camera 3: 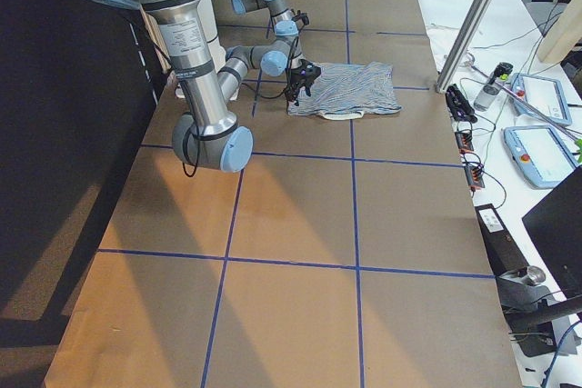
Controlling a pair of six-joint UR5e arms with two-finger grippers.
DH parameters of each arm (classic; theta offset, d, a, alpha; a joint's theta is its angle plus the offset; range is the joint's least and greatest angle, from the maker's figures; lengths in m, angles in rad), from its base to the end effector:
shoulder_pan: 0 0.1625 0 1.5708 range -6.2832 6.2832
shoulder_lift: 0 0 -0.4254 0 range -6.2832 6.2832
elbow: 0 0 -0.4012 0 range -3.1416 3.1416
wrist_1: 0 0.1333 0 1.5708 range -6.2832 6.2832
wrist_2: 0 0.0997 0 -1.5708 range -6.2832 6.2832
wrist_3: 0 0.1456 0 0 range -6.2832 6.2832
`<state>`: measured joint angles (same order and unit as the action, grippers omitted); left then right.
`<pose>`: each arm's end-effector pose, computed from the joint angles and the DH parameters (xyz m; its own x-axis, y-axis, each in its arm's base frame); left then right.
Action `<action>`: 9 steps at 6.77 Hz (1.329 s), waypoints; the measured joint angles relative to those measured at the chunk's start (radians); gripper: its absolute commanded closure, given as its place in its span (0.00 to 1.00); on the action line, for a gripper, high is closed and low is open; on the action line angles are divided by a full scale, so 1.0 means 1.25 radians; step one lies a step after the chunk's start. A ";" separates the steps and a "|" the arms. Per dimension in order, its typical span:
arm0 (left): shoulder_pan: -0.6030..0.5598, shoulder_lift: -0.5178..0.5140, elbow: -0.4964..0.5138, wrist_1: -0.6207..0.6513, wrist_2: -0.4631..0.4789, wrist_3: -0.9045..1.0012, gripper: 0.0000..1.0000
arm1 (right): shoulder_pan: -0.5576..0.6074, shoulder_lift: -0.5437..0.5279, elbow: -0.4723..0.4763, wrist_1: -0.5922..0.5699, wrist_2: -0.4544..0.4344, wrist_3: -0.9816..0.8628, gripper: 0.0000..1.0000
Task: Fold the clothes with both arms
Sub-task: 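Move the right gripper to the shirt's near corner beside the left gripper, then grasp the near edge of the striped shirt with both grippers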
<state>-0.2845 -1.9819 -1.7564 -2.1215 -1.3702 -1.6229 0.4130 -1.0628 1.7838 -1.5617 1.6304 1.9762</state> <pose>0.6003 -0.3447 0.2947 0.3704 -0.1615 -0.9147 0.4693 0.8824 0.0343 -0.5724 -0.3869 0.3111 0.4835 0.6417 0.5954 -0.6039 0.7369 -0.3038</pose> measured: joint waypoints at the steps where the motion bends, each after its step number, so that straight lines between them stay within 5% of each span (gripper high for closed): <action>1: 0.000 0.000 0.000 0.000 0.003 0.000 1.00 | -0.007 0.005 -0.008 -0.002 0.000 -0.002 0.31; 5: 0.001 -0.005 0.000 0.000 0.011 0.000 1.00 | -0.043 0.008 -0.026 -0.006 -0.003 0.003 0.33; 6: 0.001 -0.005 0.000 0.000 0.011 0.000 1.00 | -0.049 0.008 -0.027 -0.006 -0.003 0.005 0.42; 8: 0.001 -0.005 0.000 -0.001 0.011 0.000 1.00 | -0.052 0.024 -0.044 -0.013 -0.004 0.007 1.00; 9: 0.001 -0.005 0.000 -0.001 0.011 0.000 1.00 | -0.051 0.043 -0.063 -0.016 -0.004 0.007 1.00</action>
<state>-0.2833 -1.9880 -1.7564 -2.1229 -1.3561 -1.6230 0.3493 -1.0085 1.7055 -1.5819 1.6249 1.9849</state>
